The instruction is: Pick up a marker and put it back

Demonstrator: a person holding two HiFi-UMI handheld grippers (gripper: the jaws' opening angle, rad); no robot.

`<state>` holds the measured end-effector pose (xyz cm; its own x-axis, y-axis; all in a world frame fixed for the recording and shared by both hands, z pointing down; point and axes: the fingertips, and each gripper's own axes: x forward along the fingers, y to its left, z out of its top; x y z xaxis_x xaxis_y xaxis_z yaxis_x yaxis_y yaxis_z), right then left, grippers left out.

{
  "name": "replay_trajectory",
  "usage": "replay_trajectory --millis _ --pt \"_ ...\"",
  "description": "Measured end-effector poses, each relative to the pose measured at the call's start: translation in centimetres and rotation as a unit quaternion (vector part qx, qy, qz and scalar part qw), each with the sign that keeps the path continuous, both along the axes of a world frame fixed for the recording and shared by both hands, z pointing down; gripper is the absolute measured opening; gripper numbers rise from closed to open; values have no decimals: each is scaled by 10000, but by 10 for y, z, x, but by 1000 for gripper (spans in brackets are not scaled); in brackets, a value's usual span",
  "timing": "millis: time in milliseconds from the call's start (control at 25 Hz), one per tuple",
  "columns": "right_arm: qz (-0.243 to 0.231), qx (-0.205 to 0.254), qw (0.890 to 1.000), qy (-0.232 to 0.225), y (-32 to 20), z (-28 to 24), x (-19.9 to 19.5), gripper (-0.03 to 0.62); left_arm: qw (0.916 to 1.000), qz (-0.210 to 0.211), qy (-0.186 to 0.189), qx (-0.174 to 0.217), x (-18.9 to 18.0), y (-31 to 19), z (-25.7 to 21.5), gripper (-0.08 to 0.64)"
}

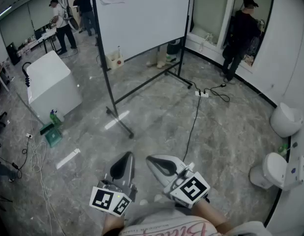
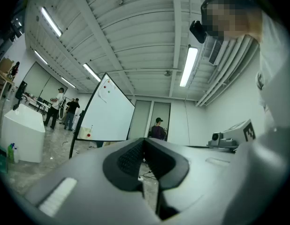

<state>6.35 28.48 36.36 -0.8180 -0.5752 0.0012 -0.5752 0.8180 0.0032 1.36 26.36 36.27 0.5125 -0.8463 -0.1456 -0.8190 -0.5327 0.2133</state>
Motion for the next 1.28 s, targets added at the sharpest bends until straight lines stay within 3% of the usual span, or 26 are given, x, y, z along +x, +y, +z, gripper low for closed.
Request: replay_trajectory --millis 480,720,960,1280 --pt "-240 -70 9996 -92 -11 4 22 1 9998 -175 -30 -79 22 -13 5 0" --pt "-359 -117 9992 133 -27 17 16 2 9995 -214 -38 -233 18 -30 13 0" --pt "-320 -158 9991 213 -76 22 7 2 9991 -284 38 -305 3 -78 20 0" --pt "-247 2 9993 275 -177 8 -28 2 9999 -63 32 -110 -23 -184 4 0"
